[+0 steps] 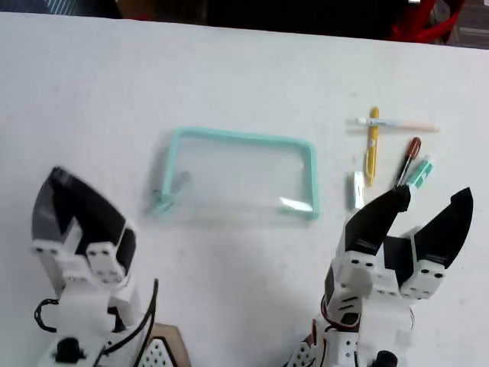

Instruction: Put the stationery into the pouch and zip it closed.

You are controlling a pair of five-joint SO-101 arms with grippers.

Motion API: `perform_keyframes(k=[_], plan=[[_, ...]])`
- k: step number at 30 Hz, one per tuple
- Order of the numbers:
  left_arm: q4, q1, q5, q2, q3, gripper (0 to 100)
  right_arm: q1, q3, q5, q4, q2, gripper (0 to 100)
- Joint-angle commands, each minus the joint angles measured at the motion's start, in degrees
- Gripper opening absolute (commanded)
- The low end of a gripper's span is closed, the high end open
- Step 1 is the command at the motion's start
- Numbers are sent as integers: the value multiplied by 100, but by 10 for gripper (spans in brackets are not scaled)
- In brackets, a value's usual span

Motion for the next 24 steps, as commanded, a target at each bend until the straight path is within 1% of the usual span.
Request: perform_keyframes(k=[1, 6, 8, 11, 17, 24], plan=[[1609, 22, -44, 31, -26, 25, -22, 44, -35, 505, 22, 184], [4510, 66, -18, 31, -26, 25, -31, 44, -35, 2009, 22, 184], [5292, 101, -18, 22, -26, 25, -31, 44, -35, 2554, 22, 184], [6198, 75, -62, 22, -26, 25, -31, 44, -35, 3618, 22, 184], [8035, -136, -35, 22, -26, 25, -31, 44, -35, 6211, 22, 184], [9802, -145, -62, 22, -26, 25, -4, 44, 0, 9253, 22, 184]])
